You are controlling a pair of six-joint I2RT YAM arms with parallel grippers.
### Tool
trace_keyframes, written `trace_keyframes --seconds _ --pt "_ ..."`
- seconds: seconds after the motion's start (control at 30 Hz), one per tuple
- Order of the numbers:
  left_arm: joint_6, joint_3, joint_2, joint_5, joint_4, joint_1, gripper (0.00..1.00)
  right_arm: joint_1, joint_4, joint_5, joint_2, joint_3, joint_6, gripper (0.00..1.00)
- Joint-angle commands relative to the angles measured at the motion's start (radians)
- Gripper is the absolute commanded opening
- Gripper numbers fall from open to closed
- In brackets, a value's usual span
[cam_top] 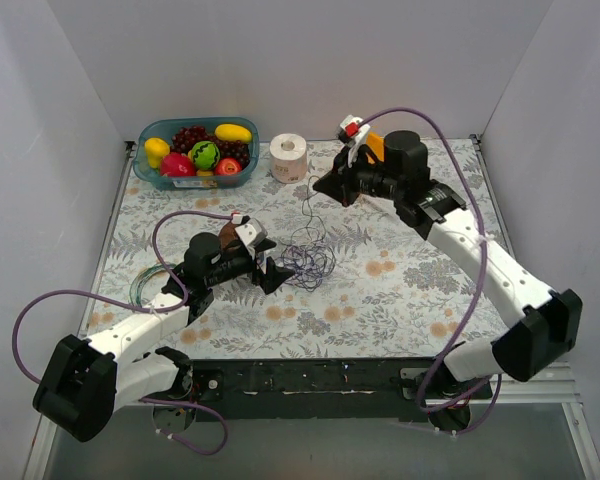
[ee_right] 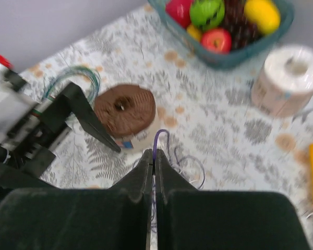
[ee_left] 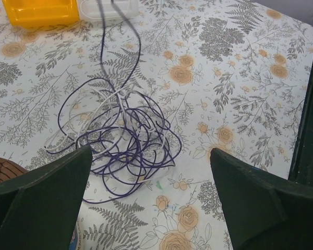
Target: Untangle the cables
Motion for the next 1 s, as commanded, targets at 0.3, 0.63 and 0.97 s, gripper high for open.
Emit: trace_keyframes --seconds 0.3,0.63,0.97 --pt "0.036 -0.002 -0.031 -0.008 0.004 -0.003 0.96 0.054 0.170 -0.080 -0.182 0.289 -0.093 0.01" --pt "0.159 0.090 -0.028 0.002 0.035 -0.001 0.97 0.058 0.203 -0.123 -0.115 0.384 -0.072 0.01" --pt "0.147 0.174 0.119 0.120 0.181 -0.096 0.95 0.074 0.243 -0.123 -0.131 0.378 -0.063 0.01"
